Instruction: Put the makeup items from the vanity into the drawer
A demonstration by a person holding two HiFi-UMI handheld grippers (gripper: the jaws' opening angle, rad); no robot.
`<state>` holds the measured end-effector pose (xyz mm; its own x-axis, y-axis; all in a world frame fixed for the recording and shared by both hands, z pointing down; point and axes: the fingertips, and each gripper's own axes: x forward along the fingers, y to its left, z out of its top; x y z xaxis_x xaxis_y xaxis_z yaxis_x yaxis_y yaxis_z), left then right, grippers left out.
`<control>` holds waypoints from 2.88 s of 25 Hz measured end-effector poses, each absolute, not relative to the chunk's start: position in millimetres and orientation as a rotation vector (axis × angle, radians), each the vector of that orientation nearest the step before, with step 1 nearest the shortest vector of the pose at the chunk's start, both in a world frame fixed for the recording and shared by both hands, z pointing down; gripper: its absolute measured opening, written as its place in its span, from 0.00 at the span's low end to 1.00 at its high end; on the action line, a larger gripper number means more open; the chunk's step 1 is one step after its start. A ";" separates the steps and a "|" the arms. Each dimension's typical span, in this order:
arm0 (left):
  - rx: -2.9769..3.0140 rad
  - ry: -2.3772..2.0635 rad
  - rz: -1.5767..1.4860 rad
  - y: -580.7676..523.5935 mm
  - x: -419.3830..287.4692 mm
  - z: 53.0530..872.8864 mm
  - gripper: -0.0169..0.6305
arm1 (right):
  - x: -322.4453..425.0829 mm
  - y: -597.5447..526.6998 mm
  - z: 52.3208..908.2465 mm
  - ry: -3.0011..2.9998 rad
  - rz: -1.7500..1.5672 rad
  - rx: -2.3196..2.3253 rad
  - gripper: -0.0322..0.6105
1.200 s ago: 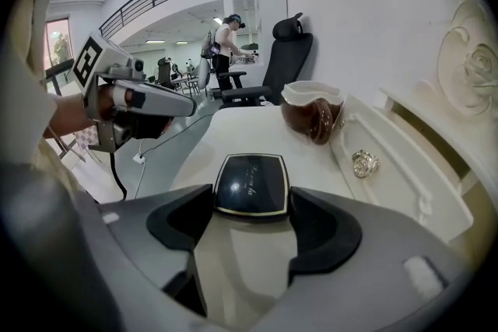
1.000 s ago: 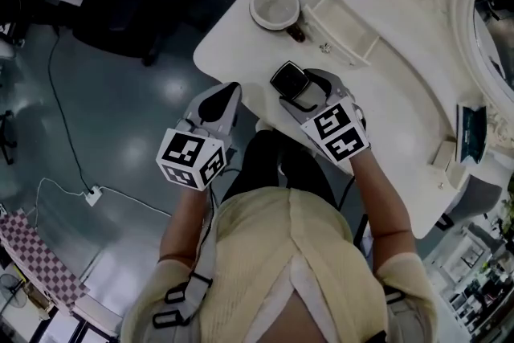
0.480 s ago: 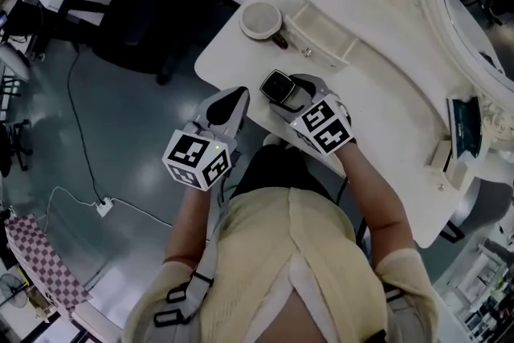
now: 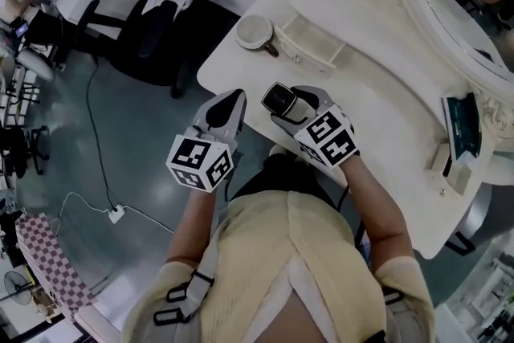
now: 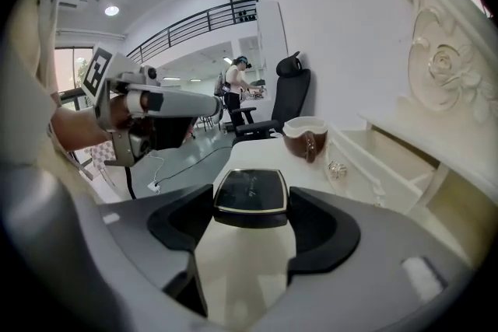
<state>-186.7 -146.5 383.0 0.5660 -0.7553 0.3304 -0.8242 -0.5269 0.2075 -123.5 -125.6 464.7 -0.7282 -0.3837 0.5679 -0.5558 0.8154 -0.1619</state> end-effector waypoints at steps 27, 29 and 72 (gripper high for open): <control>2.733 -0.914 0.306 -290.3 -161.7 364.1 0.01 | -74.9 -239.4 411.8 -2.303 0.654 1.207 0.53; 2.748 -0.891 0.326 -300.5 -163.7 367.6 0.01 | -72.2 -247.3 415.8 -2.267 0.708 1.244 0.53; 2.914 -0.314 0.537 -321.2 -75.9 398.2 0.01 | -24.5 -286.4 470.8 -1.616 1.372 1.468 0.53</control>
